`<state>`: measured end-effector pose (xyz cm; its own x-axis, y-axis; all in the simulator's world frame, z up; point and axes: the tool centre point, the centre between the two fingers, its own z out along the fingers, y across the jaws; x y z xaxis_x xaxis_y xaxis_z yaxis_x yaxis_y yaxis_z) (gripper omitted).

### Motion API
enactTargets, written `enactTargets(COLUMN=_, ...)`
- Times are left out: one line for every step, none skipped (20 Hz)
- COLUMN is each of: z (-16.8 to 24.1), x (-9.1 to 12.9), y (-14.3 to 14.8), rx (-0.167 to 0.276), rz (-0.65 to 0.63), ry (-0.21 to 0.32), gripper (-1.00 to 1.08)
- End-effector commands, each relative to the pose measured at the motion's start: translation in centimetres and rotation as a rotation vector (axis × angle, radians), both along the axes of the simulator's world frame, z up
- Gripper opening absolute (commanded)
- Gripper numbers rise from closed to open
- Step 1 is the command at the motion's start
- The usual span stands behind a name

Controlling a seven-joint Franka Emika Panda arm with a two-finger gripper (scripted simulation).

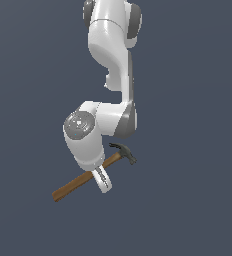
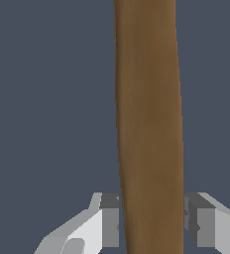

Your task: Pick up the object and move it to a goal position.

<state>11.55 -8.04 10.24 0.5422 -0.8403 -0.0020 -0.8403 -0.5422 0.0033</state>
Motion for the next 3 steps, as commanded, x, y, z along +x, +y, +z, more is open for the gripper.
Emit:
enactTargets(z=0.35, x=0.33, y=-0.04, rx=0.0, rz=0.0, ry=-0.004, gripper=-1.0)
enactTargets(z=0.36, x=0.36, y=-0.05, rx=0.0, rz=0.0, ry=-0.004, gripper=-1.0)
enactTargets(z=0.36, x=0.37, y=-0.05, rx=0.0, rz=0.0, ry=-0.004, gripper=-1.0)
